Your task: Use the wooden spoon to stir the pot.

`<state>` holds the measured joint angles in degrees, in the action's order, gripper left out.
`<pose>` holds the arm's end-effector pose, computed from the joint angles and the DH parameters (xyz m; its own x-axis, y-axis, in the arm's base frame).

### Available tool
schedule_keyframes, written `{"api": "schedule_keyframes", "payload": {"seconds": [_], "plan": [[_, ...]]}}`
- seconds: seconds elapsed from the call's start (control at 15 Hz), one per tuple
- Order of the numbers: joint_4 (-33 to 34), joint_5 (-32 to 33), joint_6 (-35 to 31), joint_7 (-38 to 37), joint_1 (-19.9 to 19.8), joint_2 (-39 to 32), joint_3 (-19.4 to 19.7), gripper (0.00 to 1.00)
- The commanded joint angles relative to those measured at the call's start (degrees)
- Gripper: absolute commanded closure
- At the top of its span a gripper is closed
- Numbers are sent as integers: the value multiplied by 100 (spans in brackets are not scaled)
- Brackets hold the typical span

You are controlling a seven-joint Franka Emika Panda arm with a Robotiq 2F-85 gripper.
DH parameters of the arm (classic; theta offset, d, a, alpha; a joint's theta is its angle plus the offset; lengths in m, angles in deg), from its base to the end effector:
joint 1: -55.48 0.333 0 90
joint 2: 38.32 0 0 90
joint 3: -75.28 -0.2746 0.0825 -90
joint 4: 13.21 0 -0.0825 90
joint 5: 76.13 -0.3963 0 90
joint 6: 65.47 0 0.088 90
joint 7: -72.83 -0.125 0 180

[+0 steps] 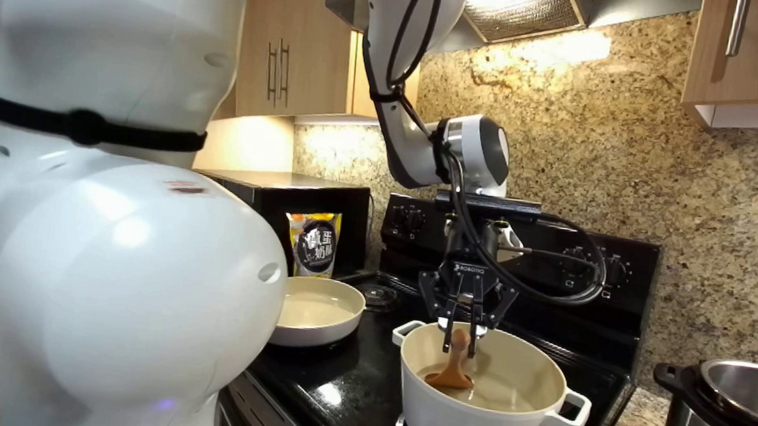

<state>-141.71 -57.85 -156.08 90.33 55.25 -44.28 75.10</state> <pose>0.4324 -0.0393 0.2322 0.6216 0.2884 -0.7283 0.4255 -0.9050 0.0048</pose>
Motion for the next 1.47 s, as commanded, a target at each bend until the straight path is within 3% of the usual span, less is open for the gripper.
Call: {"api": "schedule_keyframes", "payload": {"seconds": [0.0,0.73,1.4], "plan": [[141,-85,111,-153,-4,-46,-12,92],[-19,134,87,-85,-147,96,199,92],[27,-367,-50,-354,-105,-25,151,92]]}}
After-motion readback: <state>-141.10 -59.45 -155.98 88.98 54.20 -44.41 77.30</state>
